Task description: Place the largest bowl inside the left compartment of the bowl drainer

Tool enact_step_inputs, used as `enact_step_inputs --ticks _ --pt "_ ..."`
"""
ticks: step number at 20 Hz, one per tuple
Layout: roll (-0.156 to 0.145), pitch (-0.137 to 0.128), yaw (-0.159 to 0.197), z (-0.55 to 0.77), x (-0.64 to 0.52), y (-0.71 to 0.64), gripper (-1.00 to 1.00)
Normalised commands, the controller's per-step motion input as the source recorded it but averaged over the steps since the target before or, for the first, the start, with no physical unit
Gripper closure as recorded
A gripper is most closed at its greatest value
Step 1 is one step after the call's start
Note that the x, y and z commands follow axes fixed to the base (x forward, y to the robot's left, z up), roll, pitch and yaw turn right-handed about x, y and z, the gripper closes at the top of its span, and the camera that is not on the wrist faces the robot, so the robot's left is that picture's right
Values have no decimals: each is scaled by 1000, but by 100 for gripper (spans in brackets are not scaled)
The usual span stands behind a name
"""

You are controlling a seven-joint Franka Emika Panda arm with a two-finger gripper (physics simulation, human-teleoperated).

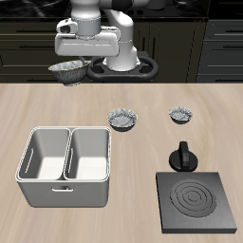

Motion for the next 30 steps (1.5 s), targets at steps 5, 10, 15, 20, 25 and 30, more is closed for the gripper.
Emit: enact_step_inputs --ticks 5,10,15,20,25,30 --pt "6 -4 7 116 73 115 100" --pt "-18 -1 -25 186 195 -11 100" --pt "-20 -10 -11 269 209 25 100" --pt "-17 -16 4 261 225 100 100" --pt "-31 7 -5 183 260 21 100" --pt "-32 39 30 128 539 95 100"
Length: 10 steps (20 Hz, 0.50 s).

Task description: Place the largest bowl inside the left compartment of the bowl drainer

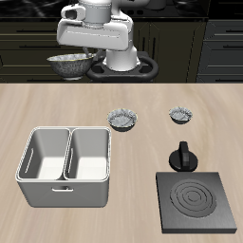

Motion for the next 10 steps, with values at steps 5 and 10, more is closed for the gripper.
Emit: enact_step_inputs --ticks 5,10 --pt "-10 34 15 87 439 120 100" --pt "6 15 7 129 404 173 100"
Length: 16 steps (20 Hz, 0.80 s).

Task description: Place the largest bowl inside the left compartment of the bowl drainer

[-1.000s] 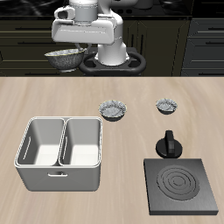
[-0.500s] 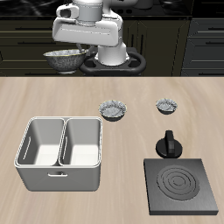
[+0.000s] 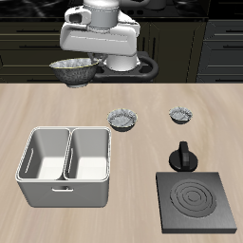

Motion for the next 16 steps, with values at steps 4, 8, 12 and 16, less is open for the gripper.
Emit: enact_step_inputs --ticks 4,8,12,16 --pt "15 25 -1 55 314 81 100" --pt "-39 11 7 44 459 -95 100" --pt "-34 22 -13 -23 443 -144 100" --pt "-11 -22 23 -15 317 -60 100"
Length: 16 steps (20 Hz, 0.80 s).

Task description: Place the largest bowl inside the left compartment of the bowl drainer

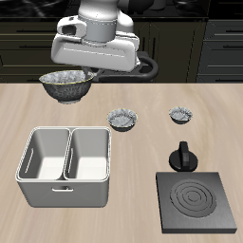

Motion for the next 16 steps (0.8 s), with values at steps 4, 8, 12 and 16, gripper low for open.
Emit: enact_step_inputs --ticks 4,8,12,16 --pt "35 34 7 -118 281 151 100" --pt "19 38 16 -241 341 151 100" --pt "25 24 11 -210 108 93 100" --pt "16 20 13 -134 66 88 100"
